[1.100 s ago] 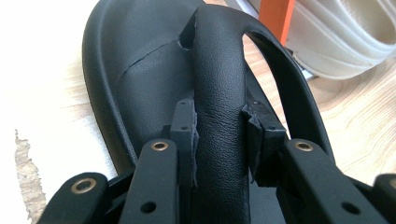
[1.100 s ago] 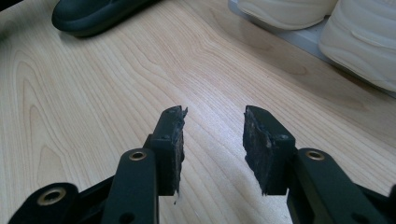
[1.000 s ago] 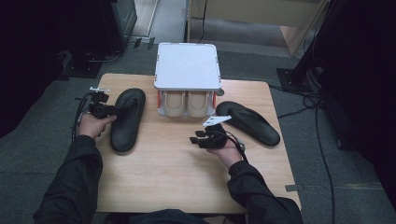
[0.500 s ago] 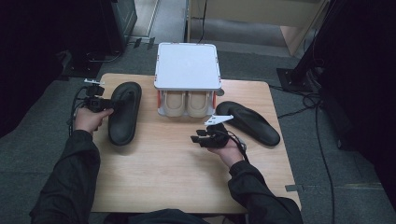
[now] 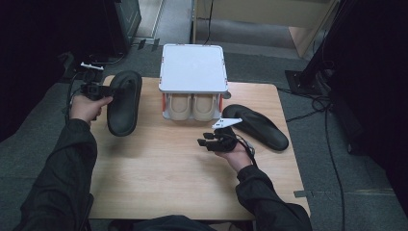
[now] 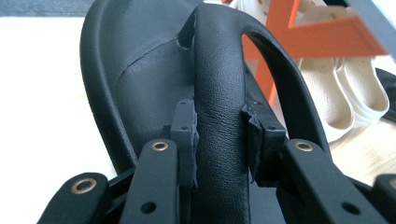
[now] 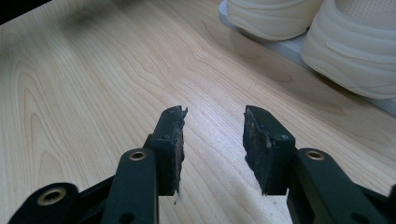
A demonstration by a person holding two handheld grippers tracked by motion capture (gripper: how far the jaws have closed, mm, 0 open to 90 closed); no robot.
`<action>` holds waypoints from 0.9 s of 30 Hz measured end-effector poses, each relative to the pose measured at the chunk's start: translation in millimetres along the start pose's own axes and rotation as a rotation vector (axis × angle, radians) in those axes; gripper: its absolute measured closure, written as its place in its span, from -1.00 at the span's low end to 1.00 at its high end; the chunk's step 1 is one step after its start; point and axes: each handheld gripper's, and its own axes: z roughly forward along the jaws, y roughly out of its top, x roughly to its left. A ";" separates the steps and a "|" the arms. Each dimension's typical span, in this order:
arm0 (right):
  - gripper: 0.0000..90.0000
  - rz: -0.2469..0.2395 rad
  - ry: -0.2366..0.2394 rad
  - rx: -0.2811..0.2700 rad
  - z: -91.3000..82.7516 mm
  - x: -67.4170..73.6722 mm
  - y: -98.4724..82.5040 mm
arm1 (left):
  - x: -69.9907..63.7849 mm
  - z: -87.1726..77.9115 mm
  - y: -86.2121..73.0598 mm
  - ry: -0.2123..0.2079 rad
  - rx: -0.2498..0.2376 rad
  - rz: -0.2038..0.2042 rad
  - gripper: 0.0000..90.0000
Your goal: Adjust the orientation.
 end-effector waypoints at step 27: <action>0.31 -0.006 0.001 -0.011 -1.6 0.8 0.7 | -61.8 -19.5 94.2 0.012 -0.030 0.079 0.52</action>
